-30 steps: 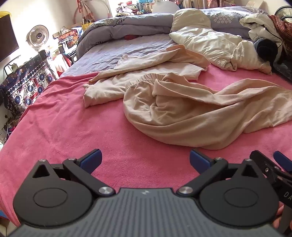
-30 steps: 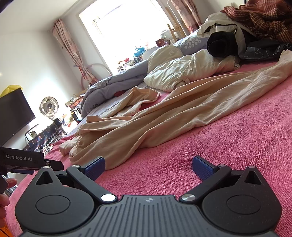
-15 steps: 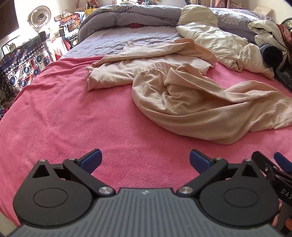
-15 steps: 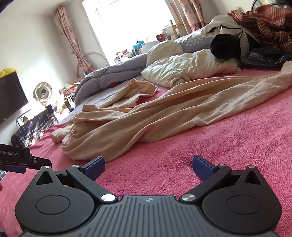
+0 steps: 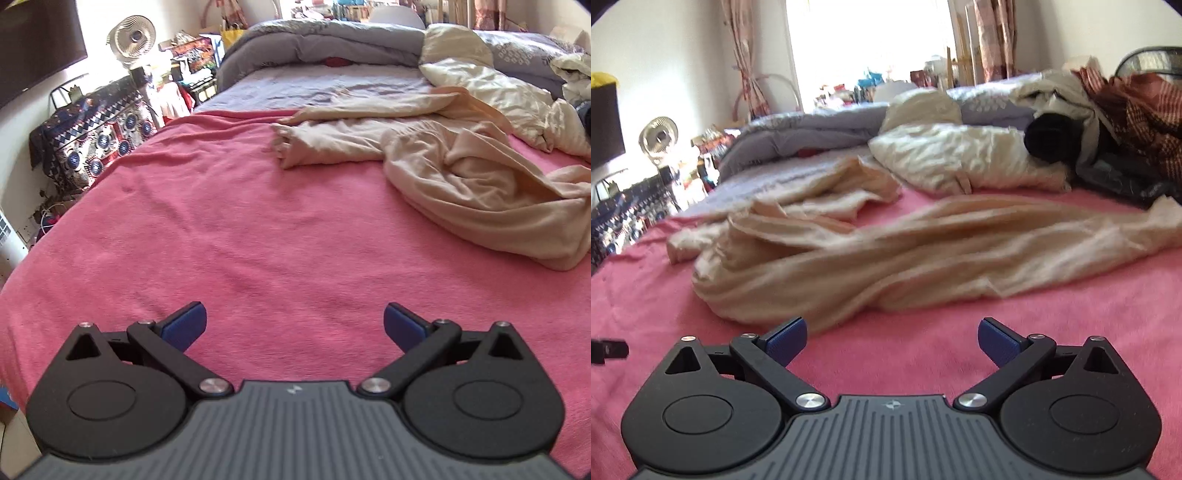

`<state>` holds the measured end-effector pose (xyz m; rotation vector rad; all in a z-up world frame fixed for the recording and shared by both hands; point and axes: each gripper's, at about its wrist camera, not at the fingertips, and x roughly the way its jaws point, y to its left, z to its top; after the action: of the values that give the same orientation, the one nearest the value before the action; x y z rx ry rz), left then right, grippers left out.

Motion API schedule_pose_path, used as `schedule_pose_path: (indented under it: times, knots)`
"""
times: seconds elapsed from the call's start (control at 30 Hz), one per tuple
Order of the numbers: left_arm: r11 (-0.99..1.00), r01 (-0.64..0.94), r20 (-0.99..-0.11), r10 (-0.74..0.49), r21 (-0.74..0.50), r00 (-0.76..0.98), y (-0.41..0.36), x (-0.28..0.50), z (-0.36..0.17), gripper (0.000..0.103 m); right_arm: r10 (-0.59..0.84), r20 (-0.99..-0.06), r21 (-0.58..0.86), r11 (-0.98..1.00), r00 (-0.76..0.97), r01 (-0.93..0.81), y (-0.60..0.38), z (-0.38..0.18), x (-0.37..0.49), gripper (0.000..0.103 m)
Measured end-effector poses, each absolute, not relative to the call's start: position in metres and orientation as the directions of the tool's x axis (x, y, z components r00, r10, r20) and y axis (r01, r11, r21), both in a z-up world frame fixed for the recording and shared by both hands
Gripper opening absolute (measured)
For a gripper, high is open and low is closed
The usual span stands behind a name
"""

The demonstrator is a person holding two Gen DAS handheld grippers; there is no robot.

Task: Fold clothes
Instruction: 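Move both grippers over the bed toward the beige pants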

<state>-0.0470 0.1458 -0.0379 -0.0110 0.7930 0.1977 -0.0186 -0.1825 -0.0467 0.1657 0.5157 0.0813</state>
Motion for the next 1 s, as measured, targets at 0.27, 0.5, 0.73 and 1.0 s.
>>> schedule_pose_path:
  times: [0.27, 0.5, 0.73, 1.0]
  knots:
    - [0.965, -0.262, -0.691, 0.174, -0.023, 0.701, 0.204, -0.072, -0.035, 0.103, 0.187, -0.592, -0.155, 0.928, 0.784, -0.339, -0.06, -0.021, 0.08, 0.07]
    - [0.955, -0.28, -0.683, 0.142, -0.095, 0.717, 0.224, -0.081, -0.03, 0.103, 0.213, -0.602, -0.061, 0.949, 0.769, -0.31, -0.054, -0.008, 0.061, 0.011]
    - [0.956, -0.225, -0.672, 0.042, -0.189, 0.739, 0.216, -0.072, -0.023, 0.103, 0.453, -0.517, 0.047, 0.862, 0.726, -0.504, -0.073, 0.04, -0.057, 0.004]
    - [0.975, -0.178, -0.674, 0.045, -0.13, 0.737, 0.185, -0.072, -0.013, 0.103, 0.316, -0.464, -0.071, 0.918, 0.828, -0.39, -0.08, 0.042, -0.041, 0.055]
